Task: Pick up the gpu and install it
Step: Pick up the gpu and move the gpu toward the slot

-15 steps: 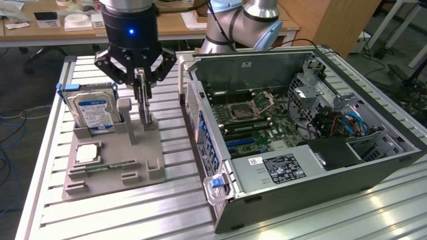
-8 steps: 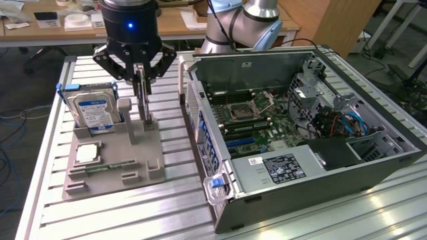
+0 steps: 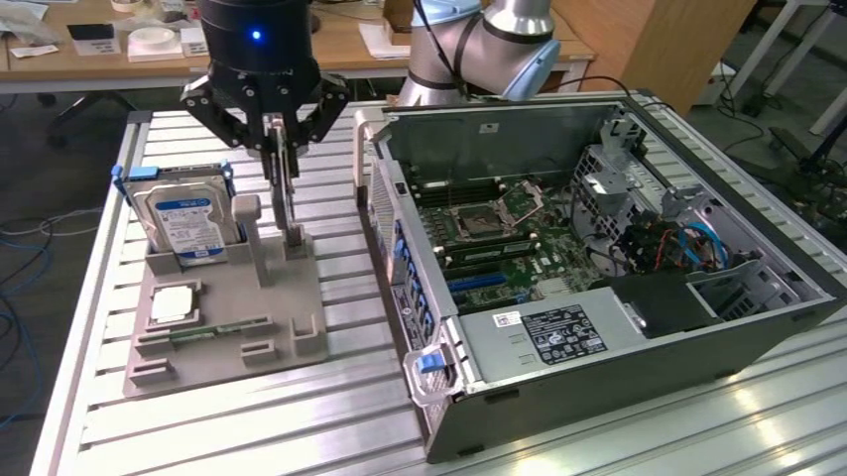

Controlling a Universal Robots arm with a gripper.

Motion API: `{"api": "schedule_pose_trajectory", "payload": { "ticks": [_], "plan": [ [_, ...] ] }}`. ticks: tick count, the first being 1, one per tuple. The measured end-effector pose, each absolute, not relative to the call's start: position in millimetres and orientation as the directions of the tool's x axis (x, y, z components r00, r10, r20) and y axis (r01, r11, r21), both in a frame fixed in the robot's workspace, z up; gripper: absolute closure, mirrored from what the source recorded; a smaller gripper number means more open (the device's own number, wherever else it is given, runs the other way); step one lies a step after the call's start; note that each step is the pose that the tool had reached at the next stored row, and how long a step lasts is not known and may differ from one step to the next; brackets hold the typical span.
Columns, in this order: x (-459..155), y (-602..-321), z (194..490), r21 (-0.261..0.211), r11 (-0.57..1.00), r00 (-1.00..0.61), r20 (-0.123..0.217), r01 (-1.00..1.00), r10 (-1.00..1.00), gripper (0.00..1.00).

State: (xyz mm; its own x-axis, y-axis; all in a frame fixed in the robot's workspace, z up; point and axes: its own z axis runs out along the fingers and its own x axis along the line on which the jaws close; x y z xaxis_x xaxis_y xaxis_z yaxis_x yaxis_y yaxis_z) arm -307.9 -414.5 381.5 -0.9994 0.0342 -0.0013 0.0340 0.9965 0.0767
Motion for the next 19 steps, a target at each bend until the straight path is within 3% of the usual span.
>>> {"api": "schedule_pose_trajectory", "payload": {
  "ticks": [11, 19],
  "plan": [
    [-307.9, -414.7, 409.2, 0.090, 0.995, -0.999, -0.001, 0.034, 0.034, 0.72],
    [-306.3, -414.6, 409.5, 0.094, 0.995, -0.999, -0.001, 0.034, 0.034, 0.72]
  ]
}}
